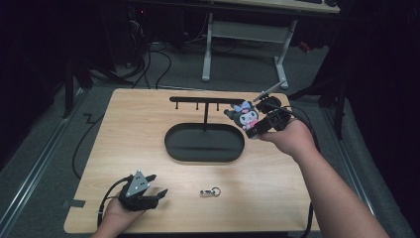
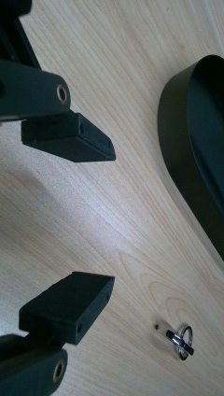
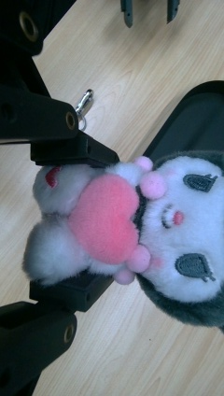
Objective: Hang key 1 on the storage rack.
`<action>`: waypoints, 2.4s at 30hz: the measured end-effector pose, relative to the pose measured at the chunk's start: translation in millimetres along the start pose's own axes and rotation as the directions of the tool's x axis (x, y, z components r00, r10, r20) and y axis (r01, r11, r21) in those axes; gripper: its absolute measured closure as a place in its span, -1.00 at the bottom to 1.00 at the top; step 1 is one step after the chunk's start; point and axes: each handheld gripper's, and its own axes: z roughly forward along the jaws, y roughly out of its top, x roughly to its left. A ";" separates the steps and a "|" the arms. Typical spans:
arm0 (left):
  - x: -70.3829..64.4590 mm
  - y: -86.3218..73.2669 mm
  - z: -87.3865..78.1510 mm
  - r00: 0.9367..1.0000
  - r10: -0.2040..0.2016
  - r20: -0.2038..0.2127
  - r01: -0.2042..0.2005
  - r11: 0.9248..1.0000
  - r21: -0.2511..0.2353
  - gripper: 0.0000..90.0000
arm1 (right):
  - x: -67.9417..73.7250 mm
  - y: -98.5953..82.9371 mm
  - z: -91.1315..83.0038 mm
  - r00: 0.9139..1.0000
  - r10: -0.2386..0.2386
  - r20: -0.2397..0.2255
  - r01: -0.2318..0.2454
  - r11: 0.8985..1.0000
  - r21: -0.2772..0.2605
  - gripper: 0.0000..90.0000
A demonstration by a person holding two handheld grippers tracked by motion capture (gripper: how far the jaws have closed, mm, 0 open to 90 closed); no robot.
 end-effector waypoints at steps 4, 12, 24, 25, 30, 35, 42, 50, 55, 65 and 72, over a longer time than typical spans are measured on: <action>0.0 -0.1 0.2 1.000 0.001 -0.001 -0.001 1.000 0.000 -0.24 | -1.2 5.2 -2.3 1.000 0.012 0.001 -0.012 1.000 -0.003 0.10; -0.1 0.0 0.6 1.000 0.006 0.000 -0.006 1.000 0.001 -0.24 | -1.1 15.3 -7.4 1.000 0.014 0.009 -0.014 1.000 -0.010 0.10; 0.1 -0.2 0.9 1.000 0.010 0.007 -0.010 1.000 0.010 -0.24 | -13.4 12.1 -2.3 0.998 0.046 0.044 -0.046 0.999 -0.009 0.09; -0.6 -0.3 1.8 1.000 0.010 0.009 -0.010 1.000 0.009 -0.24 | -17.1 6.1 -1.4 0.997 0.055 0.051 -0.055 0.998 -0.009 0.09; -1.7 0.0 3.1 1.000 0.015 0.012 -0.015 1.000 0.010 -0.24 | -22.1 -5.2 2.5 0.997 0.063 0.041 -0.063 0.998 -0.012 0.09; -3.1 0.2 4.6 1.000 0.020 0.014 -0.020 1.000 0.015 -0.24 | -28.1 -19.0 15.7 0.997 0.074 0.031 -0.074 0.997 -0.008 0.09; -3.9 -0.3 5.6 0.999 0.026 0.019 -0.026 0.999 0.027 -0.24 | -29.2 -27.3 45.7 0.997 0.074 0.034 -0.073 0.997 -0.018 0.09; -3.9 -0.6 6.1 0.999 0.030 0.021 -0.031 0.999 0.030 -0.24 | -24.2 -24.1 72.9 0.997 0.053 0.056 -0.051 0.998 -0.037 0.06; -3.8 -0.9 6.4 0.999 0.030 0.022 -0.031 0.999 0.031 -0.24 | -23.2 -21.6 87.5 0.996 0.061 0.069 -0.059 0.998 -0.039 0.05; -4.1 0.0 5.1 0.999 0.019 0.030 -0.020 1.000 0.022 -0.24 | -25.4 -24.4 112.2 0.993 0.103 0.061 -0.101 0.994 -0.036 -0.08; -5.0 0.8 5.2 0.999 0.018 0.030 -0.018 1.000 0.021 -0.24 | -24.4 -25.4 110.7 0.993 0.095 0.075 -0.090 0.994 -0.061 -0.21</action>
